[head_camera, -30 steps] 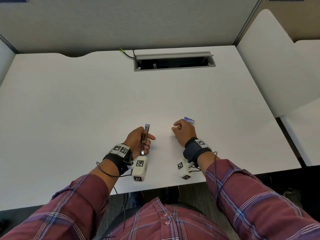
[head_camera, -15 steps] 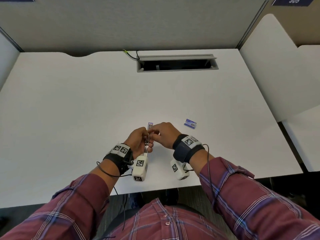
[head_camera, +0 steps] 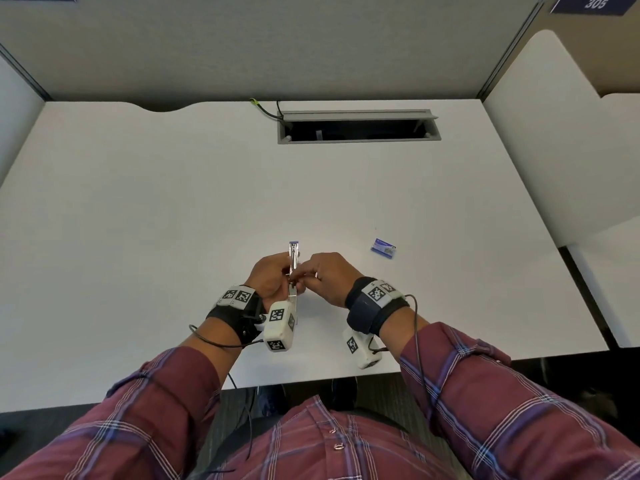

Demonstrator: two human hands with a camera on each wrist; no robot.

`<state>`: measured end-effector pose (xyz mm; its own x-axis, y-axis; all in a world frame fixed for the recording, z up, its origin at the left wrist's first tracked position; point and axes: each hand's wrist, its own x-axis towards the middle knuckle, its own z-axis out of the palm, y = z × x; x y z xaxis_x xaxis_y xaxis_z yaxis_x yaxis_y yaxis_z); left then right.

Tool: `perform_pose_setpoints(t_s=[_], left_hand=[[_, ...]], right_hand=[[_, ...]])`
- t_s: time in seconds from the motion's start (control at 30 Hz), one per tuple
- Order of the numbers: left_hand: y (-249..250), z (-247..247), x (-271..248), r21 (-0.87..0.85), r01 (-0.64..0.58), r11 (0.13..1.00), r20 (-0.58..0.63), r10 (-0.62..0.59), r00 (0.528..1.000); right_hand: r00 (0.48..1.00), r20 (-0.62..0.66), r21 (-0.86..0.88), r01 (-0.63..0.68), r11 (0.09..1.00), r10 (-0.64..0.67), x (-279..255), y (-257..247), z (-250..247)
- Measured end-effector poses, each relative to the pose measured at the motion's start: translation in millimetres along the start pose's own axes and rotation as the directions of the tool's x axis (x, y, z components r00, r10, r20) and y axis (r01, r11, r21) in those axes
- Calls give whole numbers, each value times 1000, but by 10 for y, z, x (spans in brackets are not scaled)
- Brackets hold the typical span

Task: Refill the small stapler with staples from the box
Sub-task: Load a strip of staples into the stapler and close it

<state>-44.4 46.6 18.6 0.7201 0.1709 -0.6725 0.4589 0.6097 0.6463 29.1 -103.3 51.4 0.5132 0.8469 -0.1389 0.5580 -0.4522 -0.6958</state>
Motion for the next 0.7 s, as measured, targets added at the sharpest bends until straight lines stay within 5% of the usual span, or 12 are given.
perform_pose_setpoints(t_s=[0.13,0.4,0.7], left_hand=[[-28,-28,61,48,-48,998,-5,49,999],[-21,-10,9,-63,-37,997,17,38,999],[-47,10,-64,-97,0,995,83,8,997]], right_hand=[[1000,5,12,-5,1000,5,-11,-5,18],[917,-196,392,-252,885,348,33,61,-68],[882,-207,633,-210,745,424,83,24,-130]])
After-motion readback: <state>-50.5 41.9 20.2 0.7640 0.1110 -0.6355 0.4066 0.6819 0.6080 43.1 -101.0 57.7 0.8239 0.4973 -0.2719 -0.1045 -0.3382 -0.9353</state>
